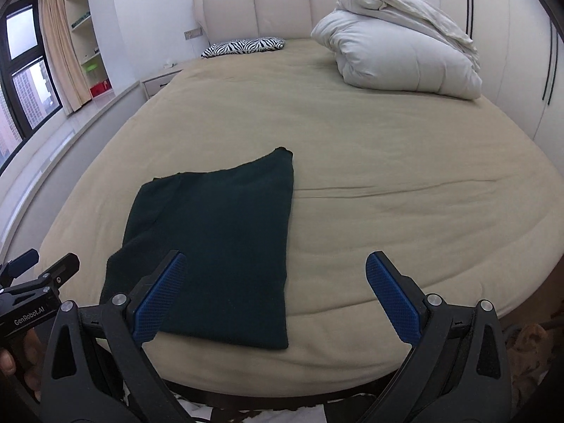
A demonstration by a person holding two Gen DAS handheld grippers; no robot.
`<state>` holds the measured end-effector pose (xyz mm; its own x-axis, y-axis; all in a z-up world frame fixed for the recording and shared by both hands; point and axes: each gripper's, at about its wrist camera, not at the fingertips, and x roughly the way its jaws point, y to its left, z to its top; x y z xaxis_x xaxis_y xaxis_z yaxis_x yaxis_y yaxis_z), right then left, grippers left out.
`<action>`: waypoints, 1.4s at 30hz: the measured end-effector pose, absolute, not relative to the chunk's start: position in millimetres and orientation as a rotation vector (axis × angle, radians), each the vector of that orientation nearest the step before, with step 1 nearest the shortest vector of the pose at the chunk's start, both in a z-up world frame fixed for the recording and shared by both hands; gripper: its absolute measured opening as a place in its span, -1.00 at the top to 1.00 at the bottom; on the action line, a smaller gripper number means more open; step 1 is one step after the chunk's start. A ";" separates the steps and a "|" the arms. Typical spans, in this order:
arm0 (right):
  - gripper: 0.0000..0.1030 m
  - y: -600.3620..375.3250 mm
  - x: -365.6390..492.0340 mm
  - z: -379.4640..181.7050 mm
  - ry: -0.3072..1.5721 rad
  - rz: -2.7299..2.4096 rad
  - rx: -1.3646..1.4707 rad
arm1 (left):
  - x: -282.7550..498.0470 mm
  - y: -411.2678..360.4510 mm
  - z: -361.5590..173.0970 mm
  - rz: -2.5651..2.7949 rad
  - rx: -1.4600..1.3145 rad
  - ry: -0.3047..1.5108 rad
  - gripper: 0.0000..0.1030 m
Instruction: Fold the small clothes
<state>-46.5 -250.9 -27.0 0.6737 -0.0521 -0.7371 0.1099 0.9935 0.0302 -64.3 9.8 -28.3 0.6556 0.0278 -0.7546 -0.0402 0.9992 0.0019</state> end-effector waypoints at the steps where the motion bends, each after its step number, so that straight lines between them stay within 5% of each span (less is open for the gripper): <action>1: -1.00 -248.7 -45.9 -31.4 0.834 -0.094 0.061 | -64.1 9.1 -31.1 0.038 -0.013 0.861 -1.00; 42: -1.00 -228.0 -39.5 -55.7 0.899 -0.072 0.011 | -64.2 11.6 -50.3 0.019 -0.028 0.905 -1.00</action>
<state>-39.5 -228.0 -55.7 0.6202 -0.0584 -0.7823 0.0677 0.9975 -0.0208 -64.2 11.6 -50.3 0.6174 0.0043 -0.7867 -0.0281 0.9995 -0.0165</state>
